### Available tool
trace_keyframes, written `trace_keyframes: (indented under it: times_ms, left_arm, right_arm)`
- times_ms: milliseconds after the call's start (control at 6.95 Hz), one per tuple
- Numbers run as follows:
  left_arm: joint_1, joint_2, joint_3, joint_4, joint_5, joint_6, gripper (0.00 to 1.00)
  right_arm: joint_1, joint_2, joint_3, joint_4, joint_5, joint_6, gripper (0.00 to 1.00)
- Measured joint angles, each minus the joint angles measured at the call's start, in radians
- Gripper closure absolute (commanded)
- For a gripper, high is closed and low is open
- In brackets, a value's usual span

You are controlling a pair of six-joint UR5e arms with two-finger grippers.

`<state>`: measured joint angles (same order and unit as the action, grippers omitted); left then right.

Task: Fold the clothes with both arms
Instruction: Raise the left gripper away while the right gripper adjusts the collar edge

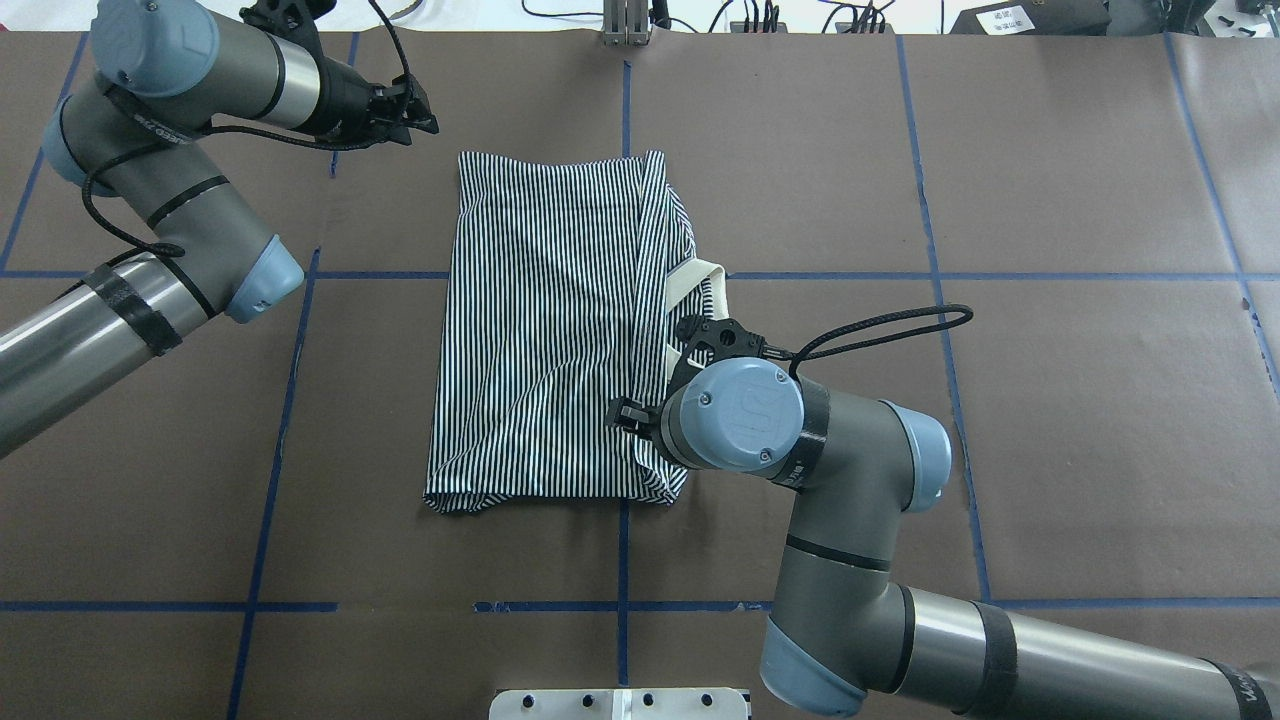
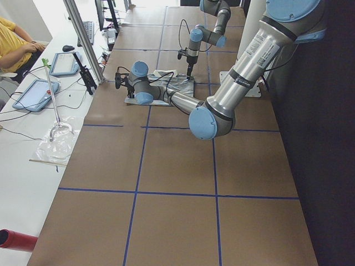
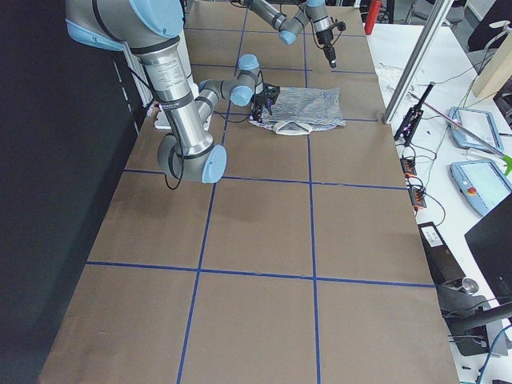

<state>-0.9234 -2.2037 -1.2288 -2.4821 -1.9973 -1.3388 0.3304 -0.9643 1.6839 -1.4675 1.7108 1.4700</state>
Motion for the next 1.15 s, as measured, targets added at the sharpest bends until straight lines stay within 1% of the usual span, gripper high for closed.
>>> trace_keyframes:
  times_ms: [431, 719, 1150]
  left_arm:
    - [0.001, 0.013, 0.003, -0.007, 0.000, 0.000, 0.54]
    - [0.001, 0.021, 0.003, -0.010, 0.000, 0.001, 0.54]
    - [0.002, 0.025, 0.002, -0.011, 0.000, 0.002, 0.54]
  right_arm:
    - [-0.009, 0.030, -0.024, -0.051, 0.007, -0.058, 0.00]
    - [0.019, -0.005, -0.009, -0.057, 0.029, -0.102, 0.00]
    - [0.065, -0.161, 0.133, -0.060, 0.067, -0.178, 0.00]
